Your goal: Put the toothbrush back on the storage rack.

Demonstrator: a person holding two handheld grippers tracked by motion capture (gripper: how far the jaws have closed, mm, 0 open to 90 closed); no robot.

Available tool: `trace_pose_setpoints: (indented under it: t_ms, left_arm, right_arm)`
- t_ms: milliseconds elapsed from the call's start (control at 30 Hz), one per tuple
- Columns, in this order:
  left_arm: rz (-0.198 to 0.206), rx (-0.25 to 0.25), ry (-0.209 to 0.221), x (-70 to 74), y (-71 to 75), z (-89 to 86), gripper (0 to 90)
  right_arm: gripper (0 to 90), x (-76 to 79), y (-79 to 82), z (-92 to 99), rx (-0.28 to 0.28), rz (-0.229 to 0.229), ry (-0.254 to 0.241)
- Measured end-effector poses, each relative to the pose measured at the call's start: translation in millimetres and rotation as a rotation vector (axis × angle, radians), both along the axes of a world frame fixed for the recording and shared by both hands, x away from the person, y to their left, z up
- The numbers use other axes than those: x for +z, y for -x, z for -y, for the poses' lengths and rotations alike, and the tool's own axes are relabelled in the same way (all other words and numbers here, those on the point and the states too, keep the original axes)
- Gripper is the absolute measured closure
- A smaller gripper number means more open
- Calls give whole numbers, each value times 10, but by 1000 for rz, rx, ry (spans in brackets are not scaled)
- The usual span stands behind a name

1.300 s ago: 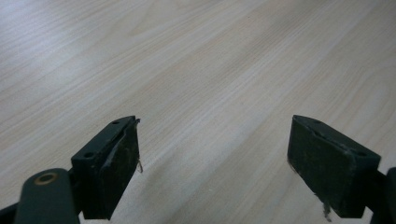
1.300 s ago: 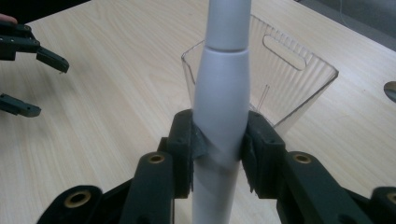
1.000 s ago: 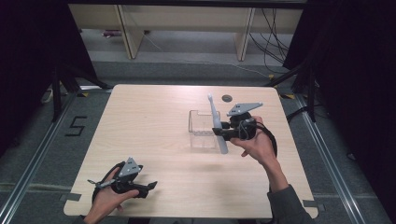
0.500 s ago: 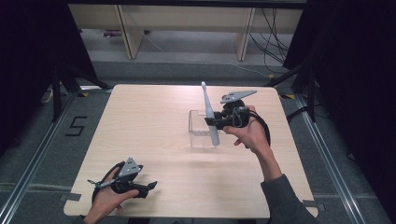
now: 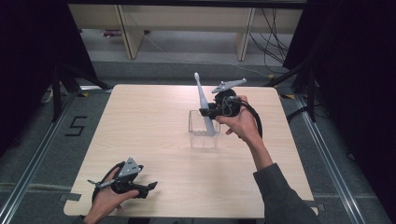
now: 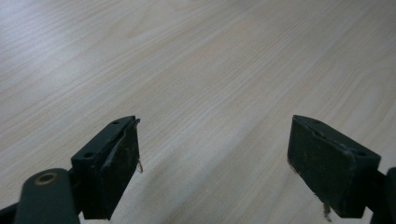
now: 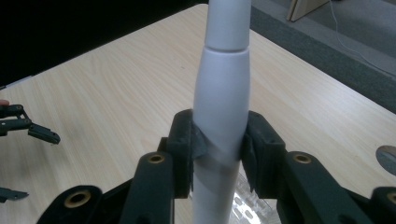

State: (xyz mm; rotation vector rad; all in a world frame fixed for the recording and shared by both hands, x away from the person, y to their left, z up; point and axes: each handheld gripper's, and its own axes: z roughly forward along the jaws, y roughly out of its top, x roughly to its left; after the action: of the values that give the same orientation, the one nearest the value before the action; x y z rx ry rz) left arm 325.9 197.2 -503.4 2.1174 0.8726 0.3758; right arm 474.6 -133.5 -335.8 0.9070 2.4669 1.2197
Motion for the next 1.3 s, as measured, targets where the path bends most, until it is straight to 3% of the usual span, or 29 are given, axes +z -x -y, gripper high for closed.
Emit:
trace_pose_setpoints:
  t_ms: [100, 300, 367, 400, 433, 467, 700, 833, 900, 967, 1000, 1067, 1133, 1167, 1200, 1267, 1300]
  left_arm:
    - [-1, -7, -14, 6, -4, -11, 162]
    - [-1, 0, 0, 1, 0, -1, 162]
    - [-1, -1, -2, 2, -1, -4, 162]
    - [-1, 0, -1, 2, -1, -4, 162]
    - [0, 1, 1, 2, -1, -4, 162]
    - [0, 0, -1, 2, -1, -4, 162]
    - [0, -8, -15, 5, -4, -11, 162]
    - [-1, -1, -2, 1, 0, -3, 162]
    - [-1, -7, -15, 6, -4, -11, 162]
    - [-1, -2, -1, 1, 0, -1, 162]
    - [0, -1, -1, 1, 0, -1, 162]
    - [0, -1, -2, 2, 1, -2, 162]
    - [0, -2, -3, 1, -1, -2, 162]
    - [-1, -2, -2, 0, -1, -1, 162]
    - [6, -10, -24, 5, -9, -13, 162]
    - [0, -1, 2, -1, 1, 2, 162]
    - [6, -5, -20, 5, -7, -10, 163]
  right_arm:
    - [672, -8, -35, -39, -3, -1, -8]
    - [672, -19, -135, -78, -24, 1, -18]
    - [672, -30, -177, -70, -15, 11, 6]
    - [672, -40, -184, -73, -23, -3, 4]
    - [672, -57, -209, -65, -20, 16, 12]
    - [671, -75, -213, -76, -38, 1, 0]
    - [672, -144, -288, -73, -56, 16, 20]
    - [672, -186, -327, -69, -53, 19, 41]
    - [672, -214, -329, -80, -62, -2, 43]
    - [671, -246, -344, -80, -62, -9, 57]
    - [672, -270, -361, -76, -58, 8, 67]
    - [671, -306, -357, -84, -61, -12, 81]
    - [671, -357, -371, -84, -53, 6, 85]
    - [671, -369, -373, -80, -48, -6, 92]
    - [671, -380, -373, -82, -52, -12, 98]
    - [672, -402, -378, -87, -59, -14, 107]
    - [671, -414, -378, -94, -60, -17, 105]
